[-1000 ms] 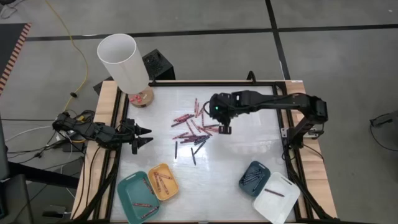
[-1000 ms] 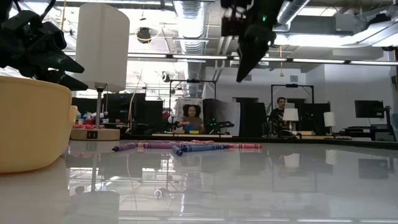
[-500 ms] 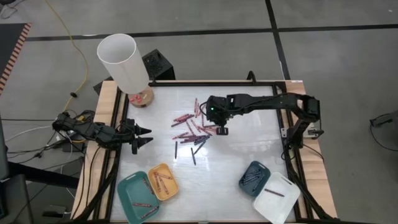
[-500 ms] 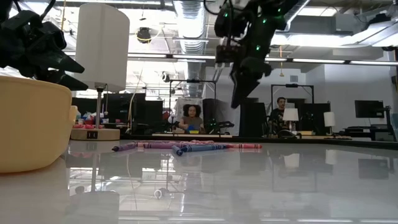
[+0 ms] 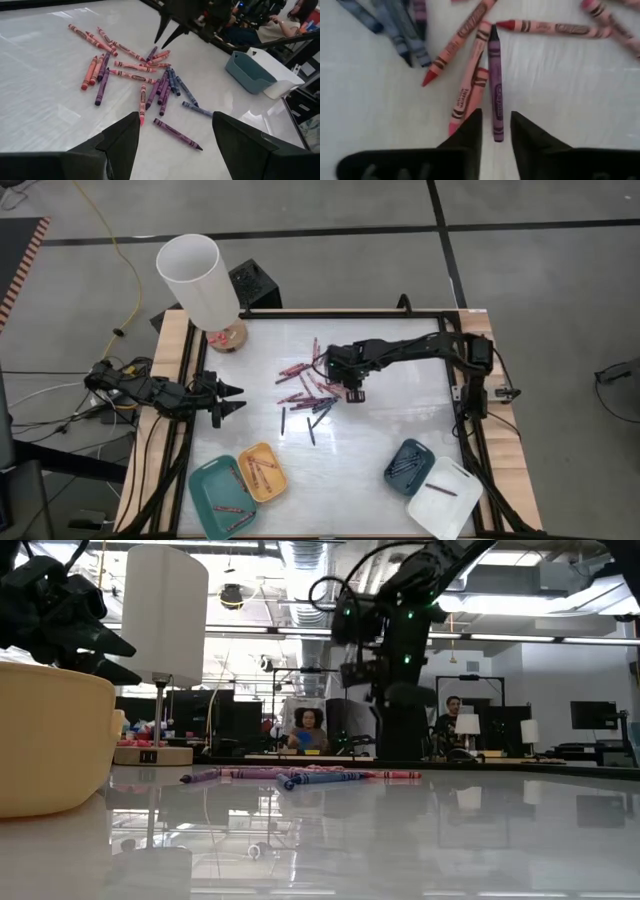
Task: Sort crayons
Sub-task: Put the purple crayon into the white bin
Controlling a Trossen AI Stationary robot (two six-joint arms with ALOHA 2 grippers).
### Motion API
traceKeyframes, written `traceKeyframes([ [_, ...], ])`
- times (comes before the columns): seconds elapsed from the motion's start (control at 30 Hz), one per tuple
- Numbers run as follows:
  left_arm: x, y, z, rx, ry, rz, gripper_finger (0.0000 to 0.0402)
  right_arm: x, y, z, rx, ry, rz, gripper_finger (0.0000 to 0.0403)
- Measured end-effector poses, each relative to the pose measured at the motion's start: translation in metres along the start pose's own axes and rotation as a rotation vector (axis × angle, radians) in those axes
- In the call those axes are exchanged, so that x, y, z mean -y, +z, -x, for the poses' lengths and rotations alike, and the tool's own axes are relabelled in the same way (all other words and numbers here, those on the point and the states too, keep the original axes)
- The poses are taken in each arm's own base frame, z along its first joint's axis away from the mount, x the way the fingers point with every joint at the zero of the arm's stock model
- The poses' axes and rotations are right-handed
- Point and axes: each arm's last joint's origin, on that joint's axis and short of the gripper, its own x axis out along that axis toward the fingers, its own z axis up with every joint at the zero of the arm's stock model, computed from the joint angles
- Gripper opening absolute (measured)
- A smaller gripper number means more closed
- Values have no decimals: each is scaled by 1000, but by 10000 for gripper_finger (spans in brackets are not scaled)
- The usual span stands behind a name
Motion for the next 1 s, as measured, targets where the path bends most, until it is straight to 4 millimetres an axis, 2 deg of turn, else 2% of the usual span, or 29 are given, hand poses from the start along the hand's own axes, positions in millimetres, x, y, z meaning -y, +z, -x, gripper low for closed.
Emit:
traceKeyframes([
  [0.23, 0, 0, 0, -3, -1, -1, 240, 0, 0, -15, -34, -4, 2, 194],
  [0.37, 0, 0, 0, -3, -1, -1, 240, 0, 0, -16, -34, -4, 3, 216],
  [0.47, 0, 0, 0, -2, -1, -1, 240, 0, -1, -16, -38, 9, -1, 210],
  [0.8, 0, 0, 0, -2, 0, -1, 240, 15, -6, -17, -29, 39, -31, 143],
  [1.0, 0, 0, 0, -2, 0, -1, 240, 16, -6, -17, -6, 69, -13, 121],
])
